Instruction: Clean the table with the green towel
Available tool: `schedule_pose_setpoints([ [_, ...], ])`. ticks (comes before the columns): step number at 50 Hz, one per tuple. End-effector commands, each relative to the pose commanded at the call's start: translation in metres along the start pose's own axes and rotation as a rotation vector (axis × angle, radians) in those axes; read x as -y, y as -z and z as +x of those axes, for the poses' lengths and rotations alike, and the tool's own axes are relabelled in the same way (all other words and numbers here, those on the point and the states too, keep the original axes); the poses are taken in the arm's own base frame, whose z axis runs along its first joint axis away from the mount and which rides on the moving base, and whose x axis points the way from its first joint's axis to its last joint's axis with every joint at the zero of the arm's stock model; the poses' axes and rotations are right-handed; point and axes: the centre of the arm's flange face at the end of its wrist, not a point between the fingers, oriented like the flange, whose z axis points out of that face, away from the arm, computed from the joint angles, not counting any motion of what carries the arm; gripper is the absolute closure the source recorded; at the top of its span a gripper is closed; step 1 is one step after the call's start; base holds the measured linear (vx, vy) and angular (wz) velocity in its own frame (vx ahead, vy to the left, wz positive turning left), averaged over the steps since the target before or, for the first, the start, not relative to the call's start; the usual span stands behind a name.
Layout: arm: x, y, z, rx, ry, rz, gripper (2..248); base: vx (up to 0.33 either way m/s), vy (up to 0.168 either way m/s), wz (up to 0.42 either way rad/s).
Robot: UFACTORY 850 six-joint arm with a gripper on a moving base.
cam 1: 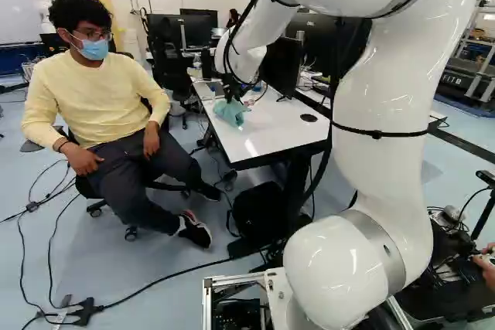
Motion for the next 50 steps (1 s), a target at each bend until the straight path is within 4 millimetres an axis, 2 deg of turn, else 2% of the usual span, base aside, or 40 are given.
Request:
schedule_pose_setpoints([
  [1,0.0000,0.0000,0.0000,0.000,0.000,0.000,197,0.000,0.000,0.000],
  [5,0.0000,0.0000,0.0000,0.000,0.000,0.000,197,0.000,0.000,0.000],
  [6,0.0000,0.0000,0.0000,0.000,0.000,0.000,166,0.000,0.000,0.000],
  [10,0.0000,0.0000,0.0000,0.000,0.000,0.000,166,0.000,0.000,0.000],
  [11,0.0000,0.0000,0.0000,0.000,0.000,0.000,131,0.000,0.000,0.000],
  [15,0.0000,0.0000,0.0000,0.000,0.000,0.000,131,0.000,0.000,0.000],
  [16,0.0000,0.0000,0.0000,0.000,0.000,0.000,95,0.000,0.000,0.000],
  [21,0.0000,0.0000,0.0000,0.000,0.000,0.000,95,0.000,0.000,0.000],
  [22,0.0000,0.0000,0.0000,0.000,0.000,0.000,58,0.000,0.000,0.000],
  [26,0.0000,0.0000,0.0000,0.000,0.000,0.000,58,0.000,0.000,0.000],
  [27,0.0000,0.0000,0.0000,0.000,0.000,0.000,21,0.000,0.000,0.000],
  [31,0.0000,0.0000,0.0000,0.000,0.000,0.000,21,0.000,0.000,0.000],
  [32,0.0000,0.0000,0.0000,0.000,0.000,0.000,3,0.000,0.000,0.000],
  [50,0.0000,0.0000,0.0000,0.000,0.000,0.000,3,0.000,0.000,0.000],
])
